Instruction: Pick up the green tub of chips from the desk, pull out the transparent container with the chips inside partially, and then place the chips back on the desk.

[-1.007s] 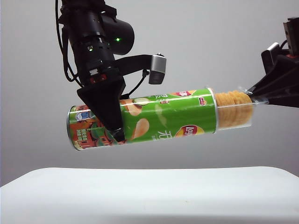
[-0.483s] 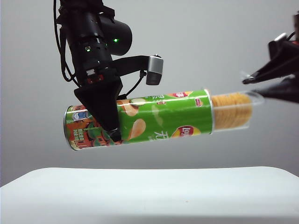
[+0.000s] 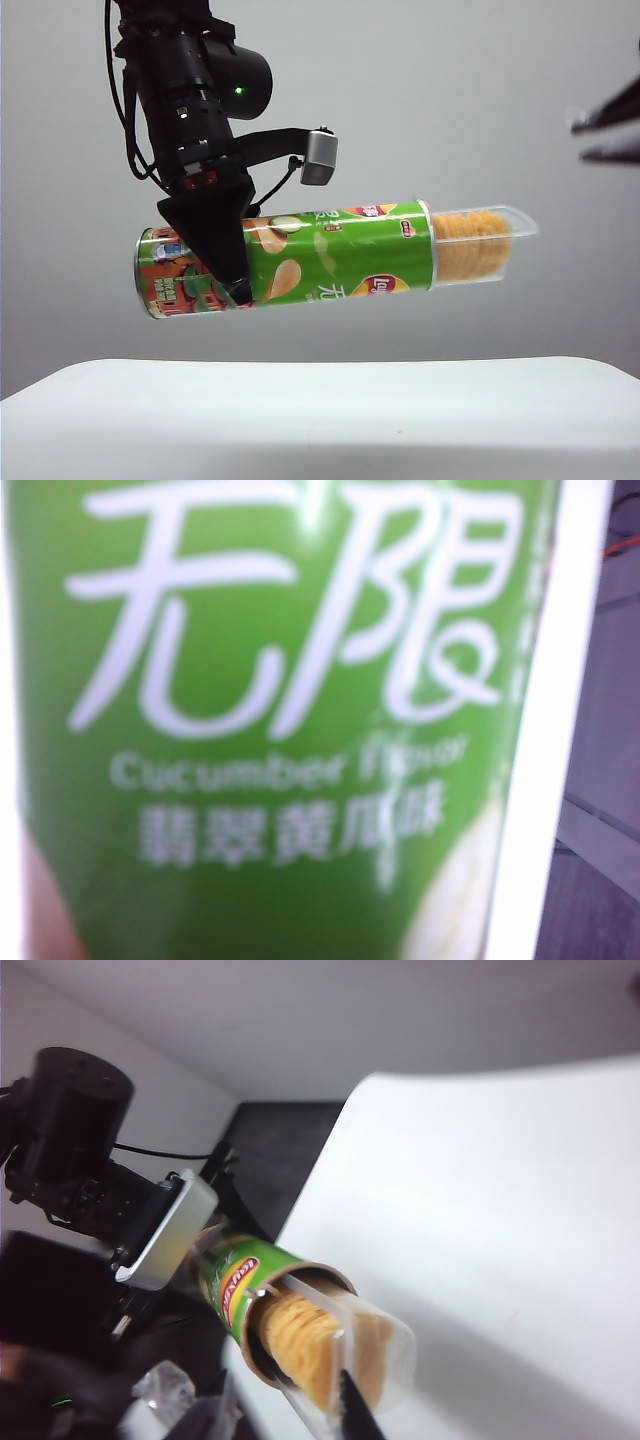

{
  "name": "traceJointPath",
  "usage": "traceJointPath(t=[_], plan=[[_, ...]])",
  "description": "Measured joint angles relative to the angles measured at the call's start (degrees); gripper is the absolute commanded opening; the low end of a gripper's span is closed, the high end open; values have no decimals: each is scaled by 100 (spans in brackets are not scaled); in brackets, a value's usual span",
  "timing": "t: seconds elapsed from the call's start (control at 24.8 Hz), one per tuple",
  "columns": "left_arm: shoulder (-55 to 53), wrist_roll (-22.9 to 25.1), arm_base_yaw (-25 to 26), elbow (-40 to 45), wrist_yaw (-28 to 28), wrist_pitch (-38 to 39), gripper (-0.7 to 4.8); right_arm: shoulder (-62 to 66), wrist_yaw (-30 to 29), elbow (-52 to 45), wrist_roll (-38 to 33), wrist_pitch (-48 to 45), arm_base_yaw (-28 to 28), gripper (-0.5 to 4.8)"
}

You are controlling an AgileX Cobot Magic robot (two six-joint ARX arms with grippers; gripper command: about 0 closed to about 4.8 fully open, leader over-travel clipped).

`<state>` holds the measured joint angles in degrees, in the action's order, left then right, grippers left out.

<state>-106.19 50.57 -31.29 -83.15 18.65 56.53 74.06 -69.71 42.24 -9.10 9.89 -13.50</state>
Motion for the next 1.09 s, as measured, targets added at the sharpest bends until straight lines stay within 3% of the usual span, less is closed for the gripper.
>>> traceJointPath(t=[0.04,0.12,0.2,0.48,0.73,0.93,1.09], plan=[[0,-4,11,0,-11,-39,295,-223,225,2,0,0,4,126],[0,-7,13,0,-87,-245,295,-1167,1556,11,0,208,26,126],[-2,-13,22,0,-129,-382,295,-1945,2371,9,13,634,28,126],[-2,-175,63,2,-138,-671,295,-3250,3530,-11,48,2079,258,126],[-2,-391,68,2,-155,-791,295,-4118,4905,-46,55,2758,1405,126],[-4,-496,68,20,-153,-804,295,-4625,6293,-271,-94,2785,2496,126],[-66,-503,125,173,-149,-944,295,-4859,6933,-588,-225,2468,3204,126]])
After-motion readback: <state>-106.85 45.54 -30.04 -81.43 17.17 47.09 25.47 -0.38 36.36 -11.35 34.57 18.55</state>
